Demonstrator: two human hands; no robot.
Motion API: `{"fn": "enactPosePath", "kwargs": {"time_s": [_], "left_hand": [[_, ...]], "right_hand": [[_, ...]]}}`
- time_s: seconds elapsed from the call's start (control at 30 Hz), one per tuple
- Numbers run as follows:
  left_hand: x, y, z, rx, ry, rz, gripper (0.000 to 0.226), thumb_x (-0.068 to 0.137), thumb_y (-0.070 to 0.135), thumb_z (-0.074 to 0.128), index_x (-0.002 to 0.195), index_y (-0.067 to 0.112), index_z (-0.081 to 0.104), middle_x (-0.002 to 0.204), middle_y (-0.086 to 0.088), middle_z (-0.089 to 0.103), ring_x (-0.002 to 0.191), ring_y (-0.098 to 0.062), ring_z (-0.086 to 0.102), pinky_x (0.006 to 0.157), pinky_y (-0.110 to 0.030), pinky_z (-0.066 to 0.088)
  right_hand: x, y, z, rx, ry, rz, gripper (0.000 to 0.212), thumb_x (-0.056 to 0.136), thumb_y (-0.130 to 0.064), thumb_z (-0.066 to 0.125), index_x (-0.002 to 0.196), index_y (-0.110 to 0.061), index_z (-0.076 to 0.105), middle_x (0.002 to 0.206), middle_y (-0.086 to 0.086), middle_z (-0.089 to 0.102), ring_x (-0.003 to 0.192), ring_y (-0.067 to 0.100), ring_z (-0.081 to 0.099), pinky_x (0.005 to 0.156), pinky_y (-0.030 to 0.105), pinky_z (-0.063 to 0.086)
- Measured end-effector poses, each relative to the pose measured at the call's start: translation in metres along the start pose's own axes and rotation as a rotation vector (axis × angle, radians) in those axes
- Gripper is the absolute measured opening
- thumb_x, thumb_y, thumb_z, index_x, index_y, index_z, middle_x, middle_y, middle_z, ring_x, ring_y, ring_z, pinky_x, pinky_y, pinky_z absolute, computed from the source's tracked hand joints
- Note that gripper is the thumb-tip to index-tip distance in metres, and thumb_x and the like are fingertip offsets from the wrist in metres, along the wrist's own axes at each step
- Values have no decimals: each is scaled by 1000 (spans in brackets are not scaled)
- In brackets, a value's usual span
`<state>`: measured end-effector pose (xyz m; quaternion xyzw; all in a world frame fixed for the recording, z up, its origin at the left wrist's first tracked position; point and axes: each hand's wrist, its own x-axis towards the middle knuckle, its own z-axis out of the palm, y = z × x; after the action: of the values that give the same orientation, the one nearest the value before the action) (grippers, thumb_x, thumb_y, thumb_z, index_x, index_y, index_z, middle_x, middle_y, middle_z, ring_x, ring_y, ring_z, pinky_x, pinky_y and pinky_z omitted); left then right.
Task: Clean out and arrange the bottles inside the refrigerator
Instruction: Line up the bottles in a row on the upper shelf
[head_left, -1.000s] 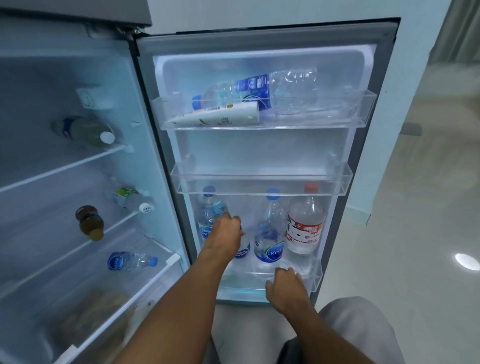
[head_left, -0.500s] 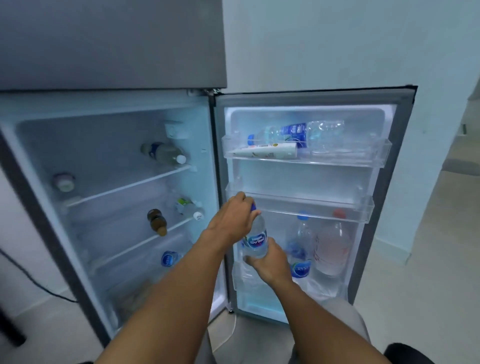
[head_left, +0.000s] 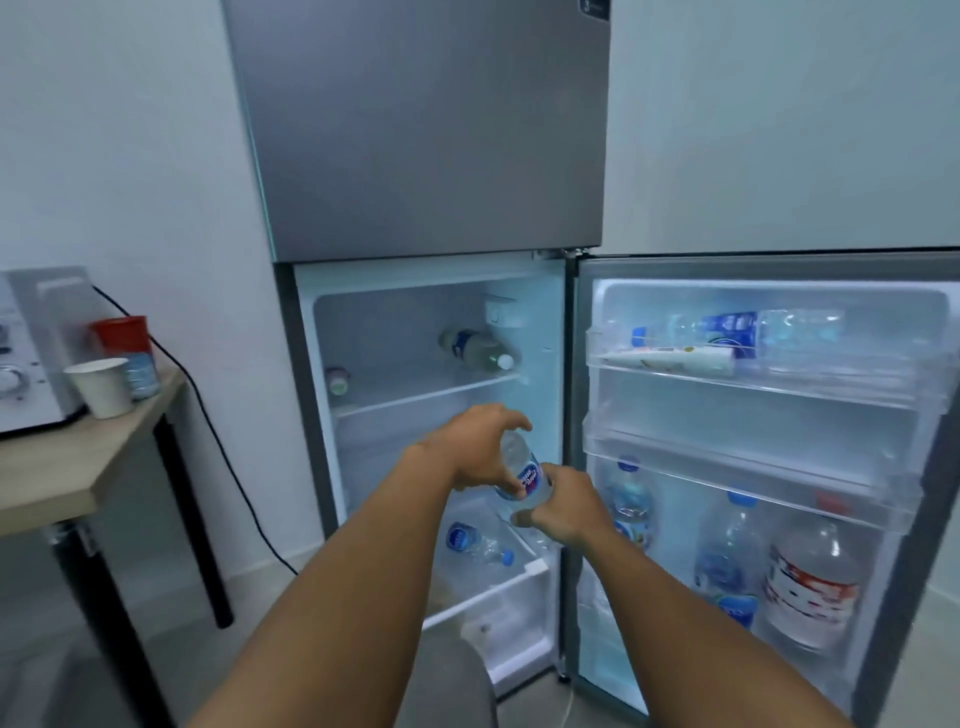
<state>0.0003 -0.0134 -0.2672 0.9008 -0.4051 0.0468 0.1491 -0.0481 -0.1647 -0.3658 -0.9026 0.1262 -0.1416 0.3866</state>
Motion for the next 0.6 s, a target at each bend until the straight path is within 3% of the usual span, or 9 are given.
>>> {"fn": "enactPosePath", "kwargs": {"time_s": [0.1,0.23,0.3,0.4,0.5,0.6], "left_hand": [[-12,-15,-9,-7,90,-35,81,55,32,92,129,31,57,124,7,55,102,-20,63,81,-38,57],[-23,-36,-9,-30,278,-27,66,62,28,89,123,23,64,114,5,58,94,-20,66,75,-20,48],[-24,-47,-9,-8,400,0,62,64,28,87,121,22,65,114,3,59,98,-19,63,82,-27,49],[-24,-60,-12,11,536,6,56,66,29,85,118,21,65,111,2,58,94,-19,60,80,-33,52],[-19,-70,-14,107,661,-4,51,67,26,83,113,18,64,109,-3,58,90,-24,60,74,-39,54],[-10,-79,-14,188,748,-33,52,68,22,85,114,13,63,109,-9,58,92,-28,59,73,-42,56]], "right_hand": [[9,-16,4,15,-28,-80,42,53,-31,89,90,-31,70,88,-6,72,79,18,68,73,36,59],[24,-37,12,69,-22,-152,43,53,-22,92,91,-26,71,87,-5,71,78,17,67,69,30,57],[36,-48,19,151,14,-160,45,53,-17,91,90,-30,69,85,-7,71,78,16,66,68,30,58],[52,-63,30,215,112,-161,58,56,-22,90,109,-28,66,99,-6,70,86,19,66,78,38,58],[72,-77,41,241,187,-195,40,64,-24,85,98,-25,65,90,-3,69,79,18,65,70,36,57],[93,-93,49,281,210,-219,40,67,-25,83,103,-26,65,91,-2,69,78,17,66,68,33,57]]}}
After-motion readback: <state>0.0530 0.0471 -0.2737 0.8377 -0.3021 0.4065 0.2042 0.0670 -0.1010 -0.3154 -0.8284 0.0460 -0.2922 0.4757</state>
